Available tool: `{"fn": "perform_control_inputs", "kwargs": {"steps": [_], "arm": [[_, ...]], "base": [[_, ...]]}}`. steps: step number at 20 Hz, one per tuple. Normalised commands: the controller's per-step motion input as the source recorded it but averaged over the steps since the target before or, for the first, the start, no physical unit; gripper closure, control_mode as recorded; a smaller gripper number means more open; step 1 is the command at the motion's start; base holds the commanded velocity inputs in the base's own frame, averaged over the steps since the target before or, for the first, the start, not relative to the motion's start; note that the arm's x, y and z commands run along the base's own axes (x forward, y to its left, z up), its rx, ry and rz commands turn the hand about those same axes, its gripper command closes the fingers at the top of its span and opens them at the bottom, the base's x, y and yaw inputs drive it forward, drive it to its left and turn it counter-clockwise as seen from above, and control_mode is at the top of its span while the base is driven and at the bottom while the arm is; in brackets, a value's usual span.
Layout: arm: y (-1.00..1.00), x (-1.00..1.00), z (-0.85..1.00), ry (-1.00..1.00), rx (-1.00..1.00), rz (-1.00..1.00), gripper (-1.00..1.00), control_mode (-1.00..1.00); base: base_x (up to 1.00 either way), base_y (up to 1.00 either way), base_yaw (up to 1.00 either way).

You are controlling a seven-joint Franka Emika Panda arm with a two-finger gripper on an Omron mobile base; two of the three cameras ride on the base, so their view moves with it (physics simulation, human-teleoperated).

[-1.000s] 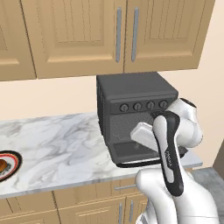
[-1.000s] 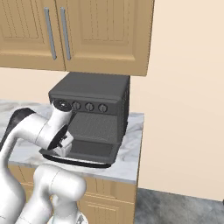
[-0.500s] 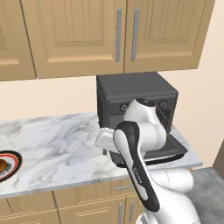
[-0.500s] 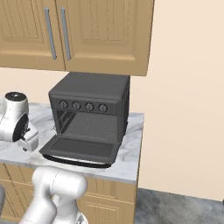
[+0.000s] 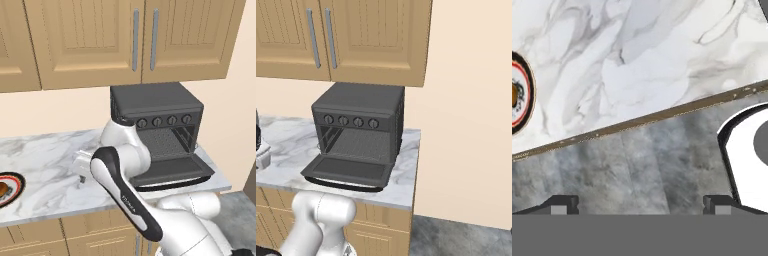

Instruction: Pick up the bagel from the plate, place it on the toaster oven rack, close the door, and set the timer.

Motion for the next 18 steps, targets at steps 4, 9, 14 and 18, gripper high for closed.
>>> {"fn": "perform_control_inputs", "kwargs": {"steps": [4, 9, 14, 18], "arm": [[0.90, 0.23, 0.00, 0.01, 0.00, 0.00, -1.00, -1.00], [0.75, 0.26, 0.00, 0.02, 0.00, 0.00, -1.00, -1.00], [0.60, 0.04, 0.01, 0.00, -0.04, 0.04, -1.00, -1.00], [0.54, 0.00, 0.01, 0.00, -0.10, 0.06, -1.00, -1.00]], "base": [[0.00, 0.00, 0.00], [0.00, 0.00, 0.00], [0.00, 0.00, 0.00], [0.00, 0.00, 0.00]]}}
